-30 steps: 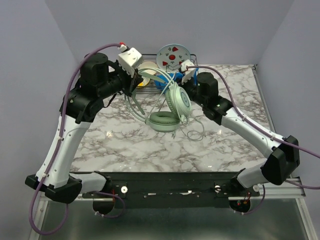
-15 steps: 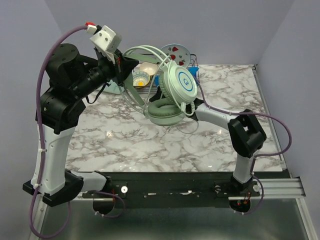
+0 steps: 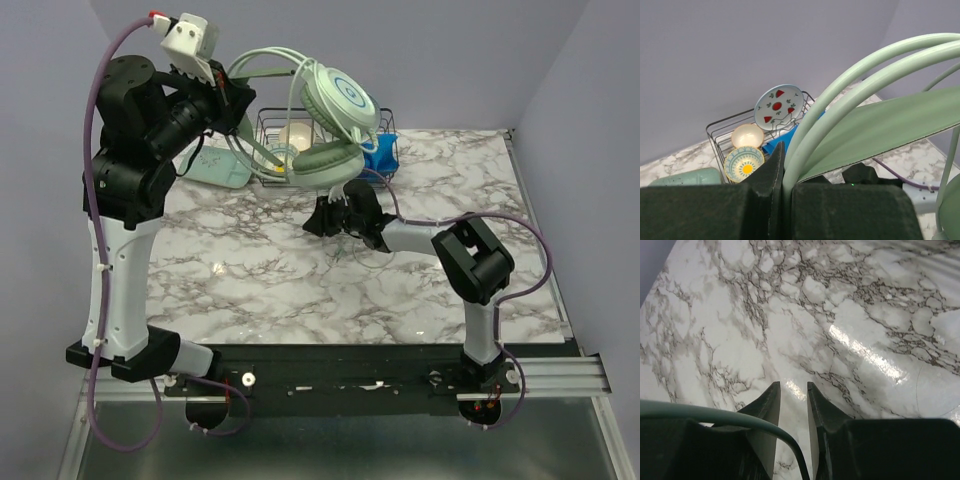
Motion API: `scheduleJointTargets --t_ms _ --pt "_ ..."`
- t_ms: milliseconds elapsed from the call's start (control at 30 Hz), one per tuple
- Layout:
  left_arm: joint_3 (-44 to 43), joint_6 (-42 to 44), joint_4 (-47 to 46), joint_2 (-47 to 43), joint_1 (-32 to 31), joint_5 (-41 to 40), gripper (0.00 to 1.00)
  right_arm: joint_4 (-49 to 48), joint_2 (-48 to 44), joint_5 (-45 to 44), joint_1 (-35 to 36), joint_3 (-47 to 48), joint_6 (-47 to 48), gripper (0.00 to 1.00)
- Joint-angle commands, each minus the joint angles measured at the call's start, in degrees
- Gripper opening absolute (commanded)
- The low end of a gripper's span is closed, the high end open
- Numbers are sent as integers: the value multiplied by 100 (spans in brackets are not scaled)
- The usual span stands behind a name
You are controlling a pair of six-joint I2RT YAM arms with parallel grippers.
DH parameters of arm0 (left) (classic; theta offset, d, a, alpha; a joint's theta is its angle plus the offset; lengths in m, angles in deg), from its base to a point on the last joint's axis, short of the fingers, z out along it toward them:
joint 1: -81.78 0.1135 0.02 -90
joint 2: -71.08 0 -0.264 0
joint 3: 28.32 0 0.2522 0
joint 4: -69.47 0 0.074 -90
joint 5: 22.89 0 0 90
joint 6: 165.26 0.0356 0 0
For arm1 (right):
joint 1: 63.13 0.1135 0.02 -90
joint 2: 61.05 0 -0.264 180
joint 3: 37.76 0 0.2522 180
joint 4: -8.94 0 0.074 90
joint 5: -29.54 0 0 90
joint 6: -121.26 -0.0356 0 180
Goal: Wrap the headphones
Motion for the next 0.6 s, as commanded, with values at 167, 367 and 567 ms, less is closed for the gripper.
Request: scheduleJointTargets --t_ms 167,367,567 --pt "285 -1068 -1020 180 897 -145 0 733 -292 -440 388 -374 470 4" --pt "874 -1403 -1679 434 1503 -716 0 1657 -309 -950 1133 74 1146 1" --pt "954 -1508 -2005 953 2135 -1244 0 2912 -249 -1214 1942 784 1849 1"
